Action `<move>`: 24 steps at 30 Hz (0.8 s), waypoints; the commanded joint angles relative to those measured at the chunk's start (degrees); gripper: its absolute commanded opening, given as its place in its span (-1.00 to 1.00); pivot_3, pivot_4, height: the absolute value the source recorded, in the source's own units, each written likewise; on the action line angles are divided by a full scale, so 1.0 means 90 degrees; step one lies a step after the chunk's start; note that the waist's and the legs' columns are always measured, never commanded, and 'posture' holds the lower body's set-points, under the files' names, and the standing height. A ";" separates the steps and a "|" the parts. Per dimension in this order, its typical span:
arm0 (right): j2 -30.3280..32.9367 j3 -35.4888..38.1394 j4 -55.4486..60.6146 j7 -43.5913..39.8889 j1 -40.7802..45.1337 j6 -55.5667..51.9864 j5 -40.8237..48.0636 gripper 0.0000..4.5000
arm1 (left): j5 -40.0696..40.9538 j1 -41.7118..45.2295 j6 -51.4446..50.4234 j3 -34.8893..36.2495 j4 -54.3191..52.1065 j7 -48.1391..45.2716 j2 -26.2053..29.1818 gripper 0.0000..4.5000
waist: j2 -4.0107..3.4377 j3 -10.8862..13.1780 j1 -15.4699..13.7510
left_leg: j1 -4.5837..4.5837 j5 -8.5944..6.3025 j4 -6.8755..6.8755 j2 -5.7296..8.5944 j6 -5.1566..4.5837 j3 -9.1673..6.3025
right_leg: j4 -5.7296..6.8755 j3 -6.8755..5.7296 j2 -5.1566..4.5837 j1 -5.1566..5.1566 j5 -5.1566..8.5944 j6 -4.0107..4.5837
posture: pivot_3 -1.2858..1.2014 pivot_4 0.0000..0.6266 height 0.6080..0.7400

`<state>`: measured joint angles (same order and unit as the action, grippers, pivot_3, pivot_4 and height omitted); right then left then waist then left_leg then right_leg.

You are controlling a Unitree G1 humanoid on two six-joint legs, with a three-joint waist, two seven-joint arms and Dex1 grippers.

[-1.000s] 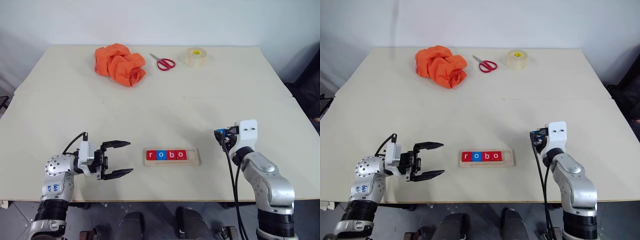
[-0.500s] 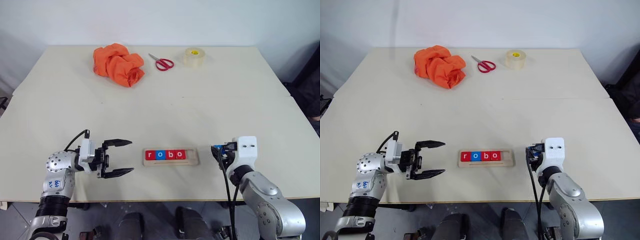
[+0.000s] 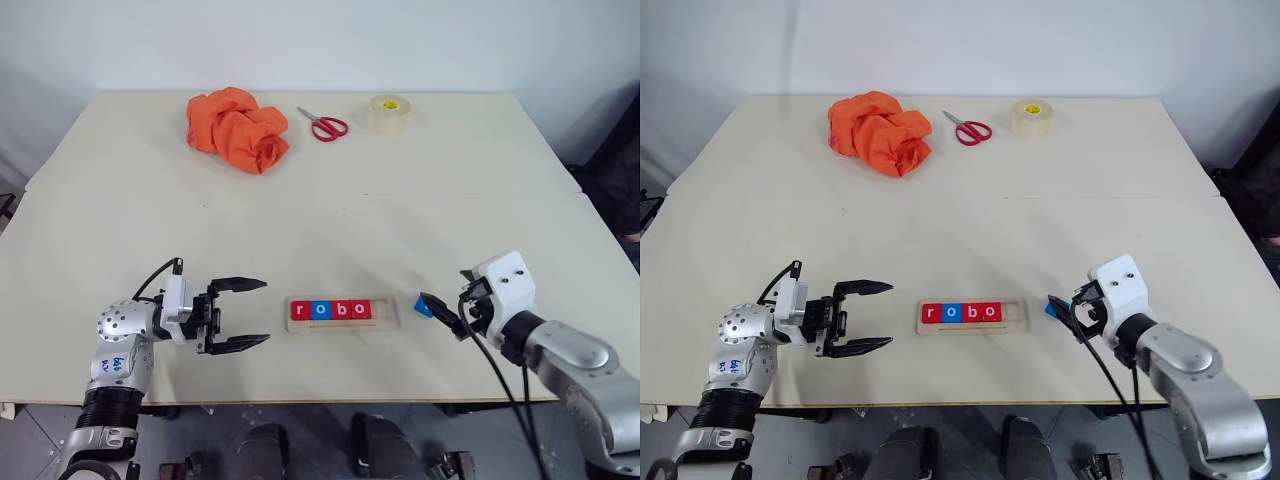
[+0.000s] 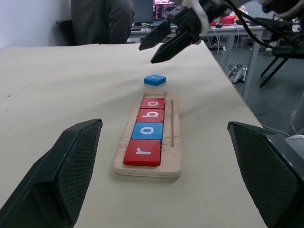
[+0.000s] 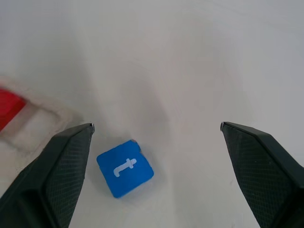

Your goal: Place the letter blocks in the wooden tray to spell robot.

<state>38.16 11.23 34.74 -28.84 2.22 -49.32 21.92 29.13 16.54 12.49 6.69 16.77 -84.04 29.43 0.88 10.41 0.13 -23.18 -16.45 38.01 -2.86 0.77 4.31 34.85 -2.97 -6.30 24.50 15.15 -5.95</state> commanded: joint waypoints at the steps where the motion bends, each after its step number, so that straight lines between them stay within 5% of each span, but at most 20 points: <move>1: 0.0822 -0.0429 -0.0828 -0.1097 0.0415 0.0601 -0.0122 0.98 | 0.0018 -0.0038 0.0103 0.0017 -0.0084 0.0070 -0.0052 1.00 | 0.0000 0.0000 0.0009 | 0.0000 0.0000 0.0001 0.0001 0.0000 0.0004 | 0.0000 0.0003 -0.0001 0.0000 -0.0001 -0.0002 | 0.03 -0.52 1.00; 10: 0.1509 -0.1611 -0.2373 -0.2343 0.1232 0.1530 -0.0667 0.98 | 0.0045 -0.0451 0.0179 0.0103 -0.0457 0.0351 -0.0082 1.00 | 0.0001 0.0001 0.0000 | 0.0000 0.0000 0.0004 0.0002 0.0000 0.0008 | -0.0003 0.0003 -0.0004 0.0000 -0.0004 -0.0006 | 0.03 -0.52 1.00; 14: 0.1511 -0.1771 -0.2602 -0.2516 0.1392 0.1750 -0.0842 0.59 | 0.0070 -0.0700 0.0189 0.0163 -0.0678 0.0490 -0.0056 1.00 | 0.0002 0.0001 -0.0001 | 0.0001 0.0000 0.0006 0.0002 0.0000 0.0009 | -0.0002 0.0004 -0.0005 0.0000 -0.0004 -0.0007 | 0.03 -0.52 1.00; 20: 0.1534 -0.1804 -0.2574 -0.2698 0.1561 0.1852 -0.0937 -0.35 | 0.0097 -0.0888 0.0209 0.0225 -0.0808 0.0570 -0.0024 1.00 | 0.0003 0.0001 -0.0006 | 0.0001 0.0000 0.0009 0.0002 0.0000 0.0009 | -0.0001 0.0004 -0.0007 -0.0001 -0.0005 -0.0008 | 0.03 -0.52 1.00; 24: 0.1594 -0.1785 -0.2352 -0.2956 0.1817 0.1841 -0.0894 -0.35 | 0.0083 -0.0859 0.0244 0.0225 -0.0742 0.0570 -0.0031 1.00 | 0.0002 0.0001 -0.0006 | 0.0000 0.0000 0.0009 0.0002 0.0000 0.0009 | -0.0001 0.0004 -0.0007 0.0000 -0.0005 -0.0008 | 0.03 -0.52 1.00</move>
<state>51.18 -5.73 11.31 -54.43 17.41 -33.60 13.58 29.09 8.66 13.89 8.00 11.61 -79.01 28.72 0.90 10.41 0.08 -23.17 -16.45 38.09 -2.84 0.77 4.39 34.85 -2.93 -6.38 24.50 15.10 -6.03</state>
